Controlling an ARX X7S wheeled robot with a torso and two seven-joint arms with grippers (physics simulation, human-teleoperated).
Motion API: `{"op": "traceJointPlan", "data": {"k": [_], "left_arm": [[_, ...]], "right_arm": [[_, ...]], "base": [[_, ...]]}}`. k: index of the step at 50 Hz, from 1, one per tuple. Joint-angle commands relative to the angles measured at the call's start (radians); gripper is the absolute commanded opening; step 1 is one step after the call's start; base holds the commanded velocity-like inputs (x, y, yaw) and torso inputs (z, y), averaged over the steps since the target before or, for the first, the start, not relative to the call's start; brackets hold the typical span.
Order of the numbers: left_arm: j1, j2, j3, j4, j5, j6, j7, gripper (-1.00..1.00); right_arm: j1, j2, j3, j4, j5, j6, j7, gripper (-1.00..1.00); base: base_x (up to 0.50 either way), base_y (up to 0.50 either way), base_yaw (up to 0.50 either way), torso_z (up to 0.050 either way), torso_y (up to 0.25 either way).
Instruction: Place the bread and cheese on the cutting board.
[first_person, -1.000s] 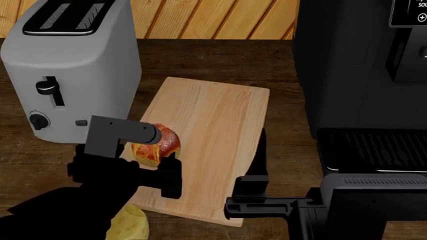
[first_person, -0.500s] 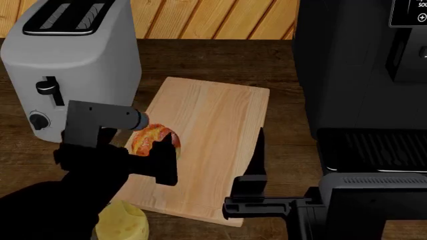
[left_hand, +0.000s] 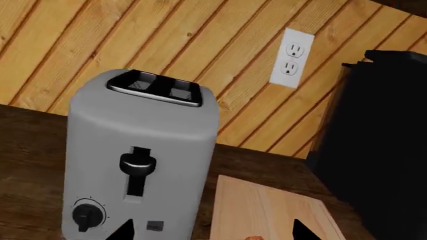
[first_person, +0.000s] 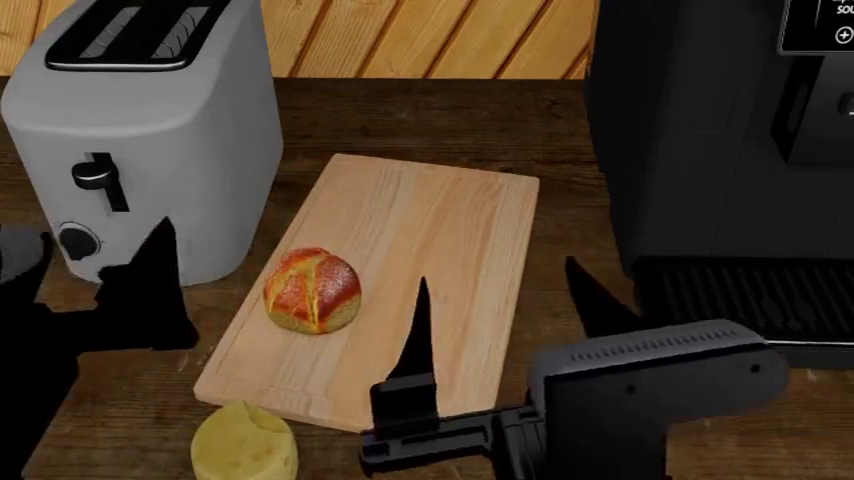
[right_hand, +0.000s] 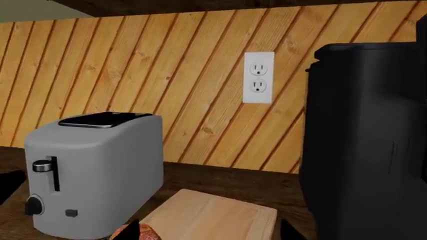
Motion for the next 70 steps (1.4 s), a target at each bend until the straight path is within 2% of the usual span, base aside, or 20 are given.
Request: {"op": "traceJointPlan", "data": {"k": [1,7,24,41,70], "left_arm": [[0.128,-0.049,-0.115,0.083,-0.014,0.095,0.024,1.00],[0.168,-0.051,-0.166,0.044,0.002,0.156,0.044,1.00],[0.199,-0.069,-0.233,0.051,-0.035,0.173,0.034,1.00],[0.200,-0.073,-0.229,0.055,-0.034,0.175,0.021,1.00],[0.221,-0.086,-0.244,0.061,-0.045,0.187,0.017,1.00]], "right_arm": [[0.051,-0.039,-0.048,-0.054,0.113,0.126,-0.004,1.00],[0.104,-0.096,-0.047,-0.064,0.249,0.212,-0.018,1.00],[0.173,-0.175,-0.143,-0.058,0.365,0.349,0.044,1.00],[0.090,-0.127,-0.272,0.038,0.256,0.222,-0.010,1.00],[0.056,-0.101,-0.302,0.183,0.175,0.084,-0.043,1.00]], "base": [[0.00,0.00,0.00,0.000,0.000],[0.00,0.00,0.00,0.000,0.000],[0.00,0.00,0.00,0.000,0.000],[0.00,0.00,0.00,0.000,0.000],[0.00,0.00,0.00,0.000,0.000]]}}
